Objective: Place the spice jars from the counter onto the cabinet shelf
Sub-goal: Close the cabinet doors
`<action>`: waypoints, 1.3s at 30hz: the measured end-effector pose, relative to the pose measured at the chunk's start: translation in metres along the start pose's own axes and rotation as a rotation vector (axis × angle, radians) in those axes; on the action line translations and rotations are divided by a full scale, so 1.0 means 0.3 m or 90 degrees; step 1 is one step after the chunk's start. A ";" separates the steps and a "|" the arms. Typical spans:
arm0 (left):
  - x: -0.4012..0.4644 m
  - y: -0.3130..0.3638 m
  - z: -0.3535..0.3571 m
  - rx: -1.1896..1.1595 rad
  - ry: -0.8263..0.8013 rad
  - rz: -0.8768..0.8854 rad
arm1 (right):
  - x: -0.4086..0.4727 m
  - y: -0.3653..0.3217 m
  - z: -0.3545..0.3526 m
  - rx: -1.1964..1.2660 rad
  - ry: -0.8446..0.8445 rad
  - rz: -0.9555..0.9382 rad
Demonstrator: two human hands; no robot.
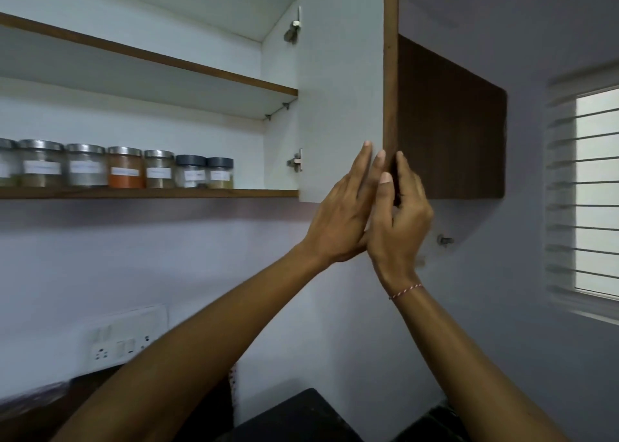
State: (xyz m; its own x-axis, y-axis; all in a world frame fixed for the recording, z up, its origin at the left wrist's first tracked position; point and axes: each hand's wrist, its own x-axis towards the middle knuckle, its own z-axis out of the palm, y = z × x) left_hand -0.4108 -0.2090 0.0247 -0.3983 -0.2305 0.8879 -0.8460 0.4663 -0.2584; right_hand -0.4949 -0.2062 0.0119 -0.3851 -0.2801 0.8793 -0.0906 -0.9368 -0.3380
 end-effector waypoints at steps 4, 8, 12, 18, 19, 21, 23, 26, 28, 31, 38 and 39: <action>-0.066 -0.029 -0.138 0.013 0.069 -0.065 | -0.057 -0.097 0.072 0.051 -0.066 -0.037; -0.126 -0.060 -0.280 0.012 0.148 -0.184 | -0.131 -0.180 0.173 0.077 -0.170 -0.062; -0.201 -0.119 -0.403 -0.018 0.187 -0.273 | -0.207 -0.243 0.296 0.076 -0.321 -0.081; -0.326 -0.277 -0.575 0.051 0.117 -0.376 | -0.271 -0.283 0.496 0.058 -0.533 -0.098; -0.344 -0.306 -0.599 0.060 0.088 -0.387 | -0.282 -0.284 0.529 0.057 -0.564 -0.098; -0.376 -0.367 -0.644 0.081 -0.015 -0.400 | -0.301 -0.282 0.594 0.045 -0.611 -0.115; -0.405 -0.434 -0.683 0.133 -0.138 -0.413 | -0.319 -0.272 0.659 0.005 -0.644 -0.150; -0.450 -0.528 -0.726 0.292 -0.260 -0.406 | -0.344 -0.237 0.761 -0.061 -0.693 -0.148; -0.483 -0.586 -0.742 0.386 -0.307 -0.384 | -0.356 -0.205 0.829 -0.091 -0.728 -0.122; -0.528 -0.671 -0.755 0.527 -0.396 -0.370 | -0.368 -0.150 0.927 -0.160 -0.762 -0.139; -0.564 -0.854 -0.773 0.673 -0.544 -0.389 | -0.399 -0.046 1.092 -0.272 -0.795 -0.192; -0.566 -0.872 -0.774 0.675 -0.555 -0.393 | -0.402 -0.034 1.107 -0.280 -0.792 -0.199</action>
State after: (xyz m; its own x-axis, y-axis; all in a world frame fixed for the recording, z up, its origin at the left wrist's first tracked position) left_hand -0.0397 -0.0936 0.0299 0.3490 -0.7534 0.5573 -0.6599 -0.6198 -0.4247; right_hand -0.1425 -0.2325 0.0208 0.7624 -0.2917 0.5777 -0.3942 -0.9172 0.0572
